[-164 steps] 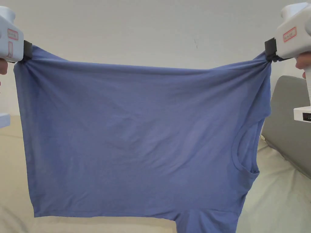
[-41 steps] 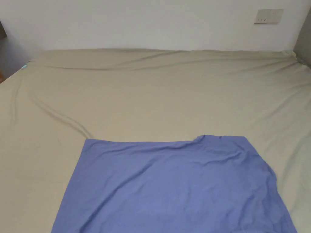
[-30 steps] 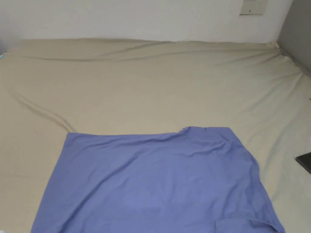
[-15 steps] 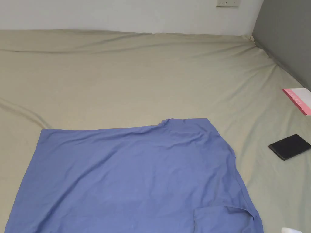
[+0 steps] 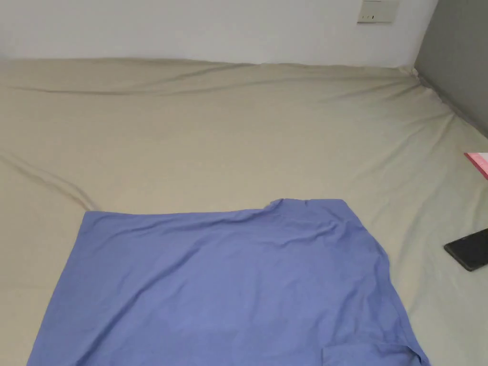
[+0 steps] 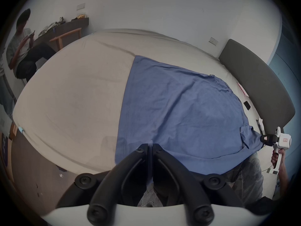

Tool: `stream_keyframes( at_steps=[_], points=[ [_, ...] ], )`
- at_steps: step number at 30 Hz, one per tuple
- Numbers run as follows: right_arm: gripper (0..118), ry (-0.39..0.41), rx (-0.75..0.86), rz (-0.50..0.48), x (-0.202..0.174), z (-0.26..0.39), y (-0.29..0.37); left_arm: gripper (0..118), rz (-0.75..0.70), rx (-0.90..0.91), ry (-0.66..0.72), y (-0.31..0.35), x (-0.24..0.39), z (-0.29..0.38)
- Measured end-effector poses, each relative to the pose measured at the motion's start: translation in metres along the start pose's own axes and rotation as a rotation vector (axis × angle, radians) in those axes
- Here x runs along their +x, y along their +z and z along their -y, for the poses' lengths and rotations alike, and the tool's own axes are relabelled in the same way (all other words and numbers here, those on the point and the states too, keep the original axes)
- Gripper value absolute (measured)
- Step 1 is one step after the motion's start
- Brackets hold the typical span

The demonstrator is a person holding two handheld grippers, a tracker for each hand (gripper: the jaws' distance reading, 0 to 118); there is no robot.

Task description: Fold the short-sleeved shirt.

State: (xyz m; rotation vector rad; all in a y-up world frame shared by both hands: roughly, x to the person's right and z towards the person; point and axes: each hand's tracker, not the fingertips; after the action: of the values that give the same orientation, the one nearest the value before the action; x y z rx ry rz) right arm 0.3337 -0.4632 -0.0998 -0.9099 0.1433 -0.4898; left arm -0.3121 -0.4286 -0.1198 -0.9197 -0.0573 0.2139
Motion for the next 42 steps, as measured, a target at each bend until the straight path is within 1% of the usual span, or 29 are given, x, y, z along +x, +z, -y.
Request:
stream_keyframes(
  at_steps=[2,4,5,6,8,9,14,16,21,25,27,29,31,32,33,34,35,36,37,38,39,40,42],
  points=[
    [4,0.033,-0.002,-0.016,-0.006,-0.004,-0.001,4,0.021,0.006,0.013,-0.002,-0.001,-0.003],
    [4,0.099,-0.017,0.027,-0.011,-0.004,-0.008,4,0.018,-0.009,0.022,-0.008,-0.001,-0.003],
    [4,0.114,-0.017,0.036,-0.013,-0.002,-0.01,4,0.001,-0.019,0.022,-0.01,0.0,-0.001],
    [4,0.09,-0.014,0.023,-0.011,-0.003,-0.009,4,0.006,-0.019,0.029,-0.013,-0.003,0.001],
    [4,0.007,0.015,-0.038,-0.006,-0.007,-0.007,4,0.04,-0.018,0.057,-0.012,-0.006,0.0],
    [4,-0.012,0.033,-0.055,-0.006,-0.012,-0.005,4,0.044,-0.014,0.057,-0.009,-0.006,-0.004],
    [4,-0.003,0.071,-0.094,-0.016,-0.059,-0.009,4,0.068,0.052,0.042,-0.001,-0.009,-0.042],
    [4,-0.014,0.101,-0.131,-0.023,-0.082,-0.018,4,0.087,0.072,0.058,-0.005,-0.013,-0.063],
    [4,-0.028,0.115,-0.153,-0.029,-0.14,-0.067,4,0.07,0.089,0.083,-0.047,-0.023,-0.116],
    [4,-0.048,0.089,-0.115,-0.028,-0.167,-0.123,4,0.041,0.055,0.12,-0.099,-0.03,-0.144],
    [4,-0.021,0.034,-0.063,-0.028,-0.174,-0.154,4,-0.019,0.001,0.111,-0.129,-0.028,-0.149],
    [5,0.019,-0.005,-0.012,-0.027,-0.176,-0.178,5,-0.057,-0.041,0.073,-0.153,-0.024,-0.147],
    [15,0.056,-0.028,0.054,-0.029,-0.176,-0.195,16,-0.097,-0.072,0.05,-0.17,-0.021,-0.14],
    [20,0.062,-0.048,0.08,-0.017,-0.178,-0.206,22,-0.101,-0.08,0.052,-0.175,-0.021,-0.137],
    [27,0.073,-0.07,0.114,-0.016,-0.179,-0.209,30,-0.104,-0.096,0.064,-0.177,-0.021,-0.134],
    [49,0.101,-0.075,0.122,-0.019,-0.178,-0.207,56,-0.093,-0.107,0.083,-0.174,-0.023,-0.131],
    [68,0.139,-0.058,0.099,-0.023,-0.176,-0.2,77,-0.028,-0.102,0.114,-0.167,-0.026,-0.126],
    [77,0.185,-0.029,0.093,-0.026,-0.175,-0.188,96,-0.011,-0.078,0.125,-0.156,-0.026,-0.122],
    [78,0.237,-0.006,0.1,-0.03,-0.174,-0.176,103,-0.021,-0.061,0.119,-0.146,-0.026,-0.118],
    [78,0.293,0.023,0.124,-0.036,-0.172,-0.161,106,-0.038,-0.027,0.11,-0.133,-0.026,-0.113],
    [78,0.342,0.067,0.149,-0.042,-0.169,-0.144,106,-0.071,0.009,0.104,-0.12,-0.027,-0.107],
    [80,0.373,0.113,0.164,-0.048,-0.162,-0.127,107,-0.097,0.027,0.104,-0.112,-0.026,-0.099],
    [84,0.451,0.162,0.173,-0.057,-0.149,-0.099,112,-0.087,-0.016,0.057,-0.105,-0.026,-0.087]
  ],
)
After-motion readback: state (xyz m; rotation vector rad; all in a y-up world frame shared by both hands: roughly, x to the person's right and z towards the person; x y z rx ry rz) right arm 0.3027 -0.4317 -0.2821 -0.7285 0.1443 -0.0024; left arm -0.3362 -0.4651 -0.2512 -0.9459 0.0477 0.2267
